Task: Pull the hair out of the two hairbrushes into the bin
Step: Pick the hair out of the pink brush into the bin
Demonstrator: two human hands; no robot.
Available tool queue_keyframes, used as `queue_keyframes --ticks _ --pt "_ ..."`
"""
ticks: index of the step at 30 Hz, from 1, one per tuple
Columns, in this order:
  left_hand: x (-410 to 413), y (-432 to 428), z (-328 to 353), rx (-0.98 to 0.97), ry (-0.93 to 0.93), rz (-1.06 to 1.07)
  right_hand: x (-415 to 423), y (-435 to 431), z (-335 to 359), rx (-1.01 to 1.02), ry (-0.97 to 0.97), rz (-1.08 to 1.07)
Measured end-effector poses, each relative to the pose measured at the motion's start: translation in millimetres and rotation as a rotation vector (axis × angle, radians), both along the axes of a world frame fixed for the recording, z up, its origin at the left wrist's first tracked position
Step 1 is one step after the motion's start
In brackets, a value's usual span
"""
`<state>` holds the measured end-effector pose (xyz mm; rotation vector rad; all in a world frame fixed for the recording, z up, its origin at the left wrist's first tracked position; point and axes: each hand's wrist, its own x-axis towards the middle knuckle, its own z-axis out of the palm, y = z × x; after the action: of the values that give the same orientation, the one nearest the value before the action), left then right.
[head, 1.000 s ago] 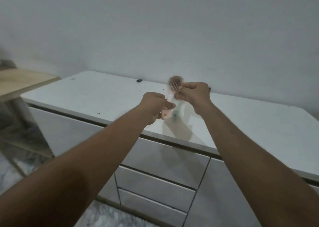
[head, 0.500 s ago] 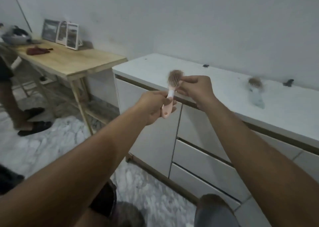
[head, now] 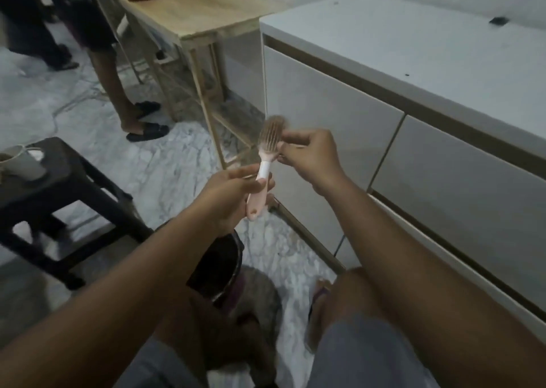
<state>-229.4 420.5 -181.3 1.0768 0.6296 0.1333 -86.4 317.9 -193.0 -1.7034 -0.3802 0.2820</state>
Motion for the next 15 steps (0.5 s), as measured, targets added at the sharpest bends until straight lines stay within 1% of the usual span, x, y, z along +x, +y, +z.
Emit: queue_keyframes --ticks 4,10,12,15 --pt "-19.9 13.2 -28.0 -0.012 0.094 0.089 -11.6 22.6 -34.2 -0.045 0.014 0.107" --pt "-58.0 31.2 -68.8 -0.072 0.177 0.175 -40.6 50.6 -71.9 -0.103 0.115 0.212" --pt "-73.0 44.4 -87.7 -0.064 0.219 0.176 -52.6 62.4 -87.2 -0.121 0.171 0.249" --pt "-98.2 70.7 -115.3 -0.033 0.271 0.122 -74.5 86.9 -114.7 -0.138 0.262 0.297"
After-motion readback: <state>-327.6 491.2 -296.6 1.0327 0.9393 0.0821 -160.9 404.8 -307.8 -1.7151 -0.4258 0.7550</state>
